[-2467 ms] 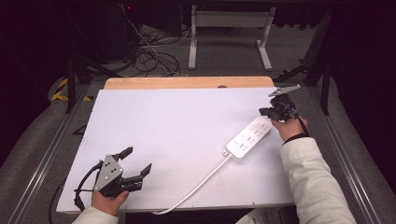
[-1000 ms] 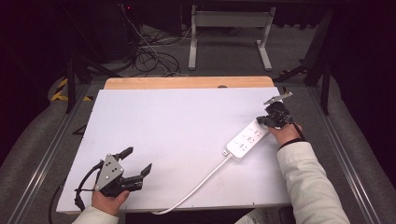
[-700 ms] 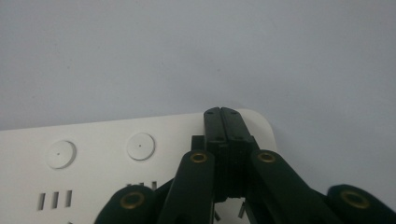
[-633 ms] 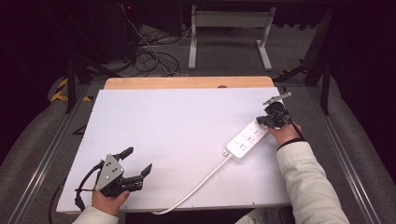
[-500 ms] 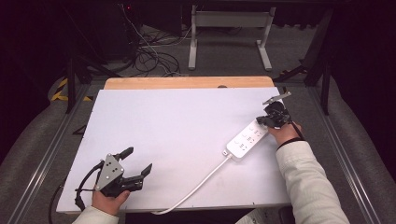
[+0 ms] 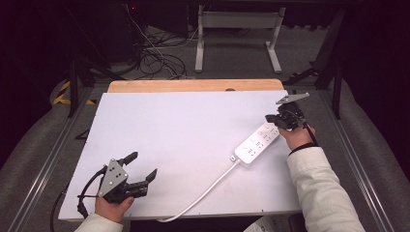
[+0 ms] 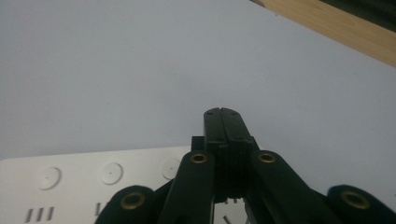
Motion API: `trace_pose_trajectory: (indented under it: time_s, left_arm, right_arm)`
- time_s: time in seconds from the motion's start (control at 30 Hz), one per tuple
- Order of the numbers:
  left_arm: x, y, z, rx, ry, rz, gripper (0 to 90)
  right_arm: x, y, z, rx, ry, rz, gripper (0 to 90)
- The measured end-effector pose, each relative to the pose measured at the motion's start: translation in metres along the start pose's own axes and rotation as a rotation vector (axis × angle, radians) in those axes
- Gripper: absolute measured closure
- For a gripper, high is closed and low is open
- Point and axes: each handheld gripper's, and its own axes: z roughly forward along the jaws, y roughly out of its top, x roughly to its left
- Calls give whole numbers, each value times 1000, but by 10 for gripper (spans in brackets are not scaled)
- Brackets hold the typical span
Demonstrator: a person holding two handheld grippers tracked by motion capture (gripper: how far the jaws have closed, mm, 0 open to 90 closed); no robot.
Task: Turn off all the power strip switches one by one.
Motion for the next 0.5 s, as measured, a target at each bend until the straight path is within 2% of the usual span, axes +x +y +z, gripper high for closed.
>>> trace_pose_trajectory:
  time_s: [0.13,0.3,0.43,0.5]
  left_arm:
    - [-1,0,0,2,-1,2,199]
    - [-1,0,-1,-2,-1,-8,199]
    - [0,0,0,2,1,2,199]
    - [-1,0,1,3,-4,-8,199]
  right_arm:
    - [5,2,-8,-10,1,-21,900]
    - [6,2,-13,-18,2,-9,900]
    - [8,3,-19,-37,8,-17,900]
    - [9,3,-23,-42,7,-24,900]
